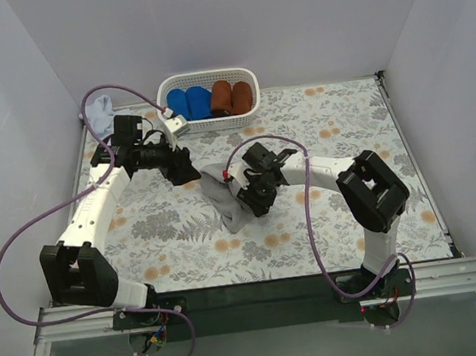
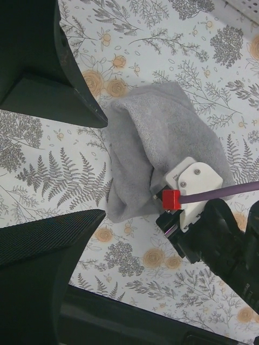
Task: Roll the towels
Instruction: Move the towel to the center of the board, then flatten the towel
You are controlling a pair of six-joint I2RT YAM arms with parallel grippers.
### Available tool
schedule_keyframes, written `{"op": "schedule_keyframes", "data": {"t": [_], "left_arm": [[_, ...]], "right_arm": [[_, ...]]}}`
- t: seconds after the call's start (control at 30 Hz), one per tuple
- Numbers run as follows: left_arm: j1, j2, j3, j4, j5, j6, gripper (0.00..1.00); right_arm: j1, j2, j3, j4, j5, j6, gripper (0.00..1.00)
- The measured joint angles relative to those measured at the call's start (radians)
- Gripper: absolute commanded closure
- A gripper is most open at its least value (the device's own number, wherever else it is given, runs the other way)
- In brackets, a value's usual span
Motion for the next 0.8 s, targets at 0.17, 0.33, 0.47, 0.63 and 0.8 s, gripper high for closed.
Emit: {"op": "schedule_keyframes", "data": {"t": [0.17, 0.33, 0.47, 0.63, 0.8], "left_arm": [[0.001, -0.018, 0.000, -0.021, 0.003, 0.021, 0.44], [0.002, -0.089, -0.039, -0.024, 0.023, 0.095, 0.45], [-0.017, -0.174, -0.124, -0.031, 0.033, 0.190, 0.45], [-0.078, -0.209, -0.214, -0.050, 0.023, 0.285, 0.45], [-0.112, -0.198, -0.227, -0.058, 0.008, 0.322, 0.46]], "right_arm": [[0.012, 0.006, 0.003, 0.007, 0.039, 0.000, 0.98], [0.018, 0.002, 0.003, 0.007, 0.052, 0.000, 0.99], [0.015, -0.024, 0.003, -0.021, 0.042, 0.000, 0.90], [-0.004, -0.076, 0.018, -0.055, 0.002, -0.003, 0.99], [-0.032, -0.079, 0.026, -0.073, -0.023, -0.006, 0.99]]}}
